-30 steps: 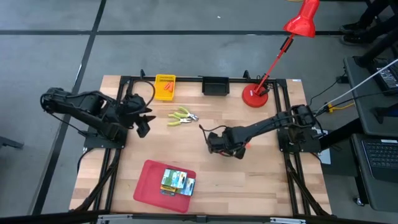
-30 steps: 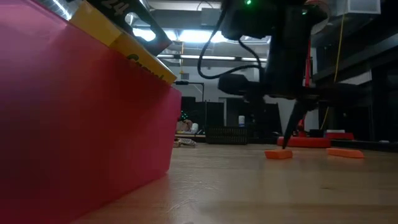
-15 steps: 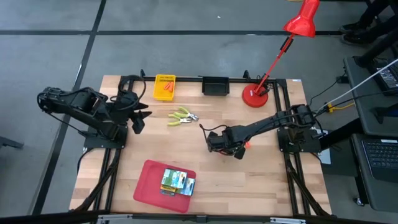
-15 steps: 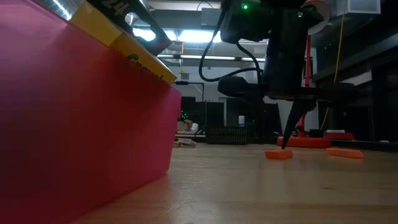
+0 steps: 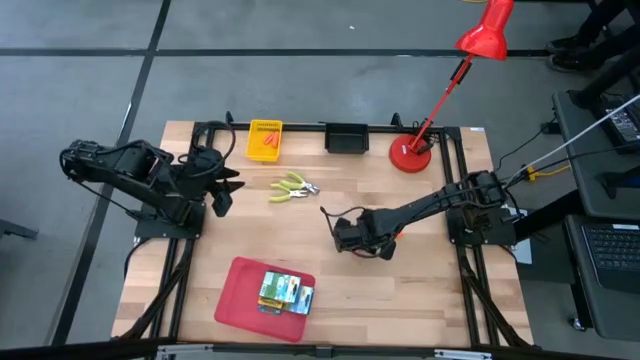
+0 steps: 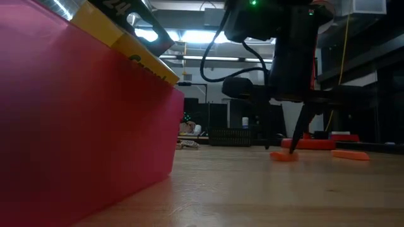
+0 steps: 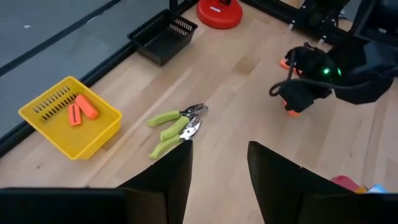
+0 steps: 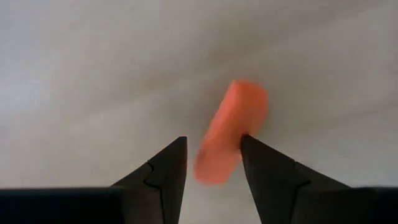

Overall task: Pick & Place School Supplies
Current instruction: Put the orange eraser into the yellow bin

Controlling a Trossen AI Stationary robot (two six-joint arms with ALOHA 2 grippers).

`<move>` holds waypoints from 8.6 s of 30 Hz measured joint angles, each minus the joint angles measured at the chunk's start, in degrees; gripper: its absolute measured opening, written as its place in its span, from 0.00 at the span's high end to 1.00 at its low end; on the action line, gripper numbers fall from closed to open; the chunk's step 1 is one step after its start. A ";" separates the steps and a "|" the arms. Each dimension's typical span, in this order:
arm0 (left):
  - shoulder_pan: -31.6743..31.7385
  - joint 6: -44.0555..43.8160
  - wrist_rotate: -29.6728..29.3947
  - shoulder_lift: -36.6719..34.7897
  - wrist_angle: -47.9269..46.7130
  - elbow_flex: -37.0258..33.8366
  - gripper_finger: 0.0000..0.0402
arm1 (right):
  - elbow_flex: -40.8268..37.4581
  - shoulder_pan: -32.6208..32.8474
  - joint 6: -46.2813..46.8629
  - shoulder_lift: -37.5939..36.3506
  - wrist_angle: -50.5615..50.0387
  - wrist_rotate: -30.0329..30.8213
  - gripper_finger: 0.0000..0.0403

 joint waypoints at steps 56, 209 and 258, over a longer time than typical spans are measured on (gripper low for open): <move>-1.13 6.65 24.75 -1.66 18.42 0.04 0.63 | 31.56 12.44 -64.61 -1.75 24.95 27.01 0.92; 32.48 -2.76 35.15 -6.86 47.10 -18.78 0.85 | -14.36 4.44 -13.55 -6.51 -18.91 5.98 1.00; 18.77 -4.66 29.94 8.86 46.05 -18.78 0.60 | -8.01 -2.05 -22.16 -14.50 2.98 22.42 0.95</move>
